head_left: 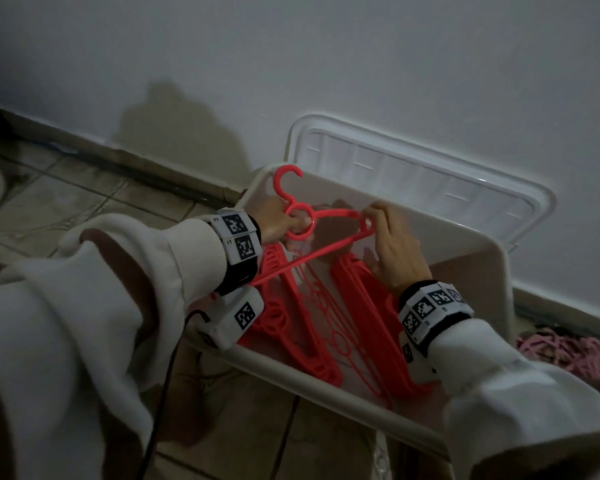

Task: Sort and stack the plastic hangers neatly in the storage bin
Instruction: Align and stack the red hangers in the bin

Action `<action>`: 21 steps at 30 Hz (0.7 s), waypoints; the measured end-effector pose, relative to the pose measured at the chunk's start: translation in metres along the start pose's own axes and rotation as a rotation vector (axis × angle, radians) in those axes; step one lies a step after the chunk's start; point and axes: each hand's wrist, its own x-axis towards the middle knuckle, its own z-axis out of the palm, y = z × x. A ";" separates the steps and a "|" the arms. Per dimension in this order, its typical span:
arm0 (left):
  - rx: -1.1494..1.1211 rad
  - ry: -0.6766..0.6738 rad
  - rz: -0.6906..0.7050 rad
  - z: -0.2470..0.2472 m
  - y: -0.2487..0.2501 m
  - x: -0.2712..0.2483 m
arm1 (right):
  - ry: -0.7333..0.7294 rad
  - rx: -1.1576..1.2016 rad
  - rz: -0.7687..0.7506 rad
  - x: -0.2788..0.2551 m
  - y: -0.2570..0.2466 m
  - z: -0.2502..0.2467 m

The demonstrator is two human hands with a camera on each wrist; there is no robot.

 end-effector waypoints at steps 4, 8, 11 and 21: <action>-0.038 -0.023 -0.039 -0.005 -0.015 0.008 | -0.519 -0.013 0.165 0.004 0.014 0.030; -0.085 0.028 -0.022 -0.005 -0.027 0.010 | -1.013 -0.060 0.251 -0.006 0.015 0.083; -0.121 0.077 -0.010 -0.004 -0.028 0.013 | -1.145 -0.072 0.286 -0.016 0.009 0.113; -0.097 0.035 -0.074 0.008 -0.010 0.016 | -1.011 0.134 0.366 -0.010 0.005 0.106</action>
